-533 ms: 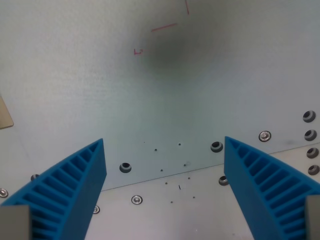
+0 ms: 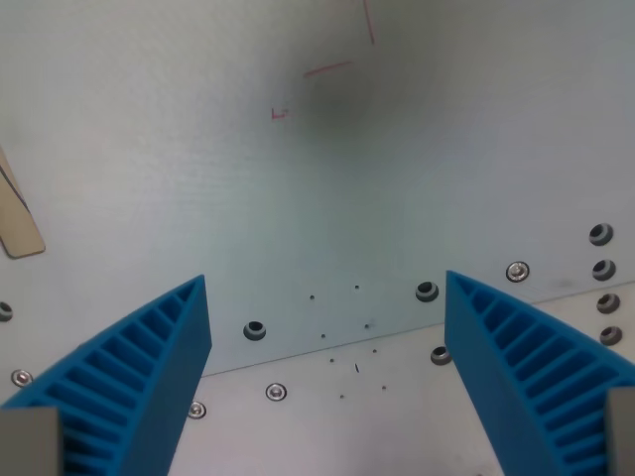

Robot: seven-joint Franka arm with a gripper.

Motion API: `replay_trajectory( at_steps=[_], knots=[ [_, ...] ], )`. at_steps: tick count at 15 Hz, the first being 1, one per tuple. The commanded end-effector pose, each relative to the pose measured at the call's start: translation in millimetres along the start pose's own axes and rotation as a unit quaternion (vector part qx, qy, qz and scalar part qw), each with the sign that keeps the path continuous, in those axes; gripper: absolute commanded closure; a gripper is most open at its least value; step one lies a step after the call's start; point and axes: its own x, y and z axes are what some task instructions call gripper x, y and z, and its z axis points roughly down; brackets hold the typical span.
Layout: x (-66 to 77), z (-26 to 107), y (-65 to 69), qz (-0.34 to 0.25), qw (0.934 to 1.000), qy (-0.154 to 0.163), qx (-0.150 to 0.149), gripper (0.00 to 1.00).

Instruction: Move in base positive z

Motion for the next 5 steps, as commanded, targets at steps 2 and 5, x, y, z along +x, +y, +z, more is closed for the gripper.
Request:
replay_trajectory(
  at_steps=[2, 5],
  knots=[
    [-4.6, -25.1, 1.1, 0.0, 1.0, -0.006, -0.001, 0.0],
    [-4.2, -40.1, 1.2, 0.0, 1.0, -0.006, -0.001, 0.0]
  ],
)
